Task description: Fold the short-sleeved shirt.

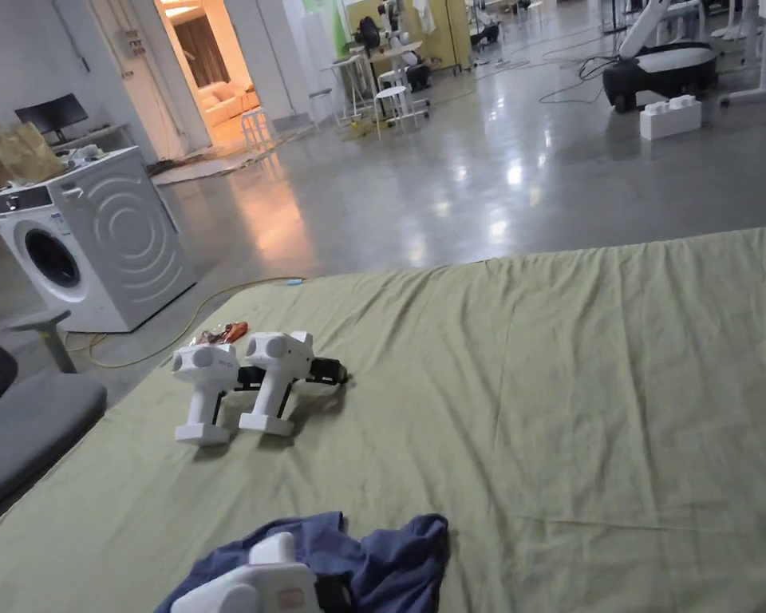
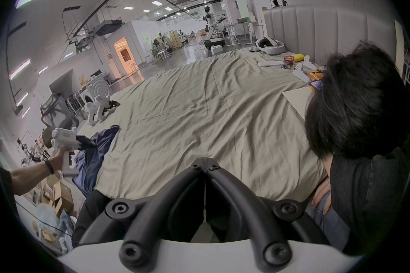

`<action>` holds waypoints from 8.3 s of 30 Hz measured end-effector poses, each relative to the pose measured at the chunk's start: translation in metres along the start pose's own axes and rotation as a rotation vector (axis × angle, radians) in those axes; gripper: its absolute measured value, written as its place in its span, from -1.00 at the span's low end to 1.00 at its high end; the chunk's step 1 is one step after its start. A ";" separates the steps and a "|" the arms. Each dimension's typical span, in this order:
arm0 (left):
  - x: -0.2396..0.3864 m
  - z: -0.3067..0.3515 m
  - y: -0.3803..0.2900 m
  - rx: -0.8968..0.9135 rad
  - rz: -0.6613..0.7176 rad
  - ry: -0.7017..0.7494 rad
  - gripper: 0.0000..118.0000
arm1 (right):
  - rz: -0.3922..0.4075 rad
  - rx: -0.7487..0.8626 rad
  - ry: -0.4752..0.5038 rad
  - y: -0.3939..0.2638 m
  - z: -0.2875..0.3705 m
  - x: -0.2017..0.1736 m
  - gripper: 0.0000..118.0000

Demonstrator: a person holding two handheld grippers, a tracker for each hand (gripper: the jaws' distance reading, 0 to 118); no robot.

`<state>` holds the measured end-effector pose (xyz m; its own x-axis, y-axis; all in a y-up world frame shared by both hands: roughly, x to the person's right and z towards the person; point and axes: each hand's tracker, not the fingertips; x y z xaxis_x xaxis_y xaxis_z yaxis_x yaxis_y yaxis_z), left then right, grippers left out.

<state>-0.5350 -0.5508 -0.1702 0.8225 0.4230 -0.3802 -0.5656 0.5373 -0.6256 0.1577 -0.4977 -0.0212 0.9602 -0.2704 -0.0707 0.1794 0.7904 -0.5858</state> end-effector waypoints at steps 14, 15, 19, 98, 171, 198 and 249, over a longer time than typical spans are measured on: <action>0.269 0.001 0.046 0.089 -0.506 -0.320 -0.83 | -0.074 0.037 -0.086 -0.011 0.034 0.035 -0.96; 0.291 -0.012 0.027 0.053 -0.545 -0.364 -0.83 | -0.076 0.041 -0.095 -0.012 0.037 0.036 -0.96; 0.360 -0.065 -0.081 -0.181 -0.602 -0.544 -0.83 | -0.105 0.064 -0.118 -0.012 0.052 0.039 -0.96; 0.181 -0.061 -0.054 -0.113 -0.431 0.004 0.48 | -0.037 0.032 -0.053 0.003 0.023 0.024 -0.96; 0.202 0.265 0.022 0.505 -0.486 -0.195 -0.85 | 0.128 0.187 0.009 0.276 -0.046 0.010 -0.91; 0.268 0.302 0.141 0.775 -0.458 -0.159 -0.88 | 0.173 0.477 -0.096 0.446 -0.019 -0.059 -0.91; 0.135 0.124 -0.018 0.446 -0.443 -0.014 -0.88 | 0.063 0.307 -0.068 0.225 -0.112 -0.002 -0.91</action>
<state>-0.4207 -0.4126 -0.1254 0.9853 0.0985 -0.1394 -0.1447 0.9151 -0.3763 0.1726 -0.3808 -0.2438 0.9816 -0.1868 -0.0388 0.1658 0.9360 -0.3104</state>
